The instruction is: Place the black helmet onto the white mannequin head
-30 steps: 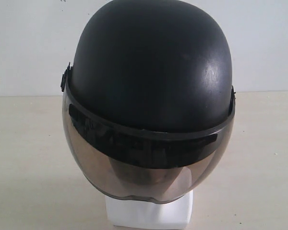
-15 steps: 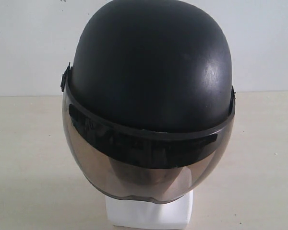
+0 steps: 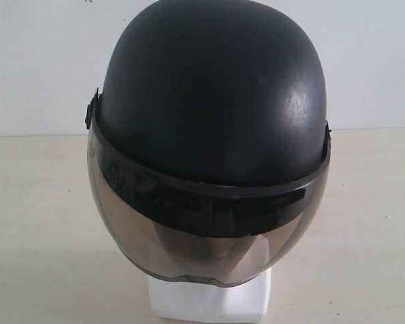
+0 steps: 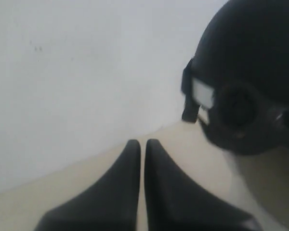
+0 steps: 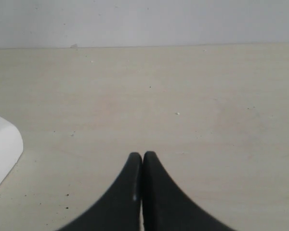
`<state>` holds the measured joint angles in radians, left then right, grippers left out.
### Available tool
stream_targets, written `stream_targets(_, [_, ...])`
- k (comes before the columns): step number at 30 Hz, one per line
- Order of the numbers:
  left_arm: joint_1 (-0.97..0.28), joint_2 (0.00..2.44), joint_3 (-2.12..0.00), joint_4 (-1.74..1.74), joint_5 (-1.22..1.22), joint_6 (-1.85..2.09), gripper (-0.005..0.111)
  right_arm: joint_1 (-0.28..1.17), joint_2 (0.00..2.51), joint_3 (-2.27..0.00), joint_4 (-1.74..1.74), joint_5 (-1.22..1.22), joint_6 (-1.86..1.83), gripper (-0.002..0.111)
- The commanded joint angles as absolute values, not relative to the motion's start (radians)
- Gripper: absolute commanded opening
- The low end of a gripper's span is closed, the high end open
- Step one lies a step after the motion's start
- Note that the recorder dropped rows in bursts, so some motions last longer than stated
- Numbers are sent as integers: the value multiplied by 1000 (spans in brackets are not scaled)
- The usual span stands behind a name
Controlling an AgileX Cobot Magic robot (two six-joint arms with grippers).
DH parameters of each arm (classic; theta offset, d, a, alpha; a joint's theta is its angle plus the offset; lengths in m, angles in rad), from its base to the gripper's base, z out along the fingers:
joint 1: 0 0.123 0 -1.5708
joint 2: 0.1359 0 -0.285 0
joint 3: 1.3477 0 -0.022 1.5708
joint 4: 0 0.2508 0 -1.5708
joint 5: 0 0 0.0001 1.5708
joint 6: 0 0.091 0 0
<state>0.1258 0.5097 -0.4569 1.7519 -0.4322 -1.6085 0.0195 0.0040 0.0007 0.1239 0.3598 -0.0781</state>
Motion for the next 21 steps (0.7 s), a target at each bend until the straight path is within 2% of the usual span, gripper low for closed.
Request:
stream_targets(1, [4,305,-450,1744,-419,-1776,4,21,0,0,123,356,-85,0])
stream_targets(4, [-53,168,-450,1744,-425,-1891,4,21,0,0,123,356,-85,0])
stream_targets(8, [-59,9,-450,1580,-371,-2013,4,21,0,0,123,356,-85,0])
stream_targets(13, [-59,0,-461,1324,-284,-1970,4,21,0,0,123,356,-85,0])
stream_targets(17, [-59,3,-459,1262,-56,-1465,4,21,0,0,123,356,-85,0])
stream_targets(21, [-59,21,-452,775,239,-735,4,21,0,0,123,356,-85,0])
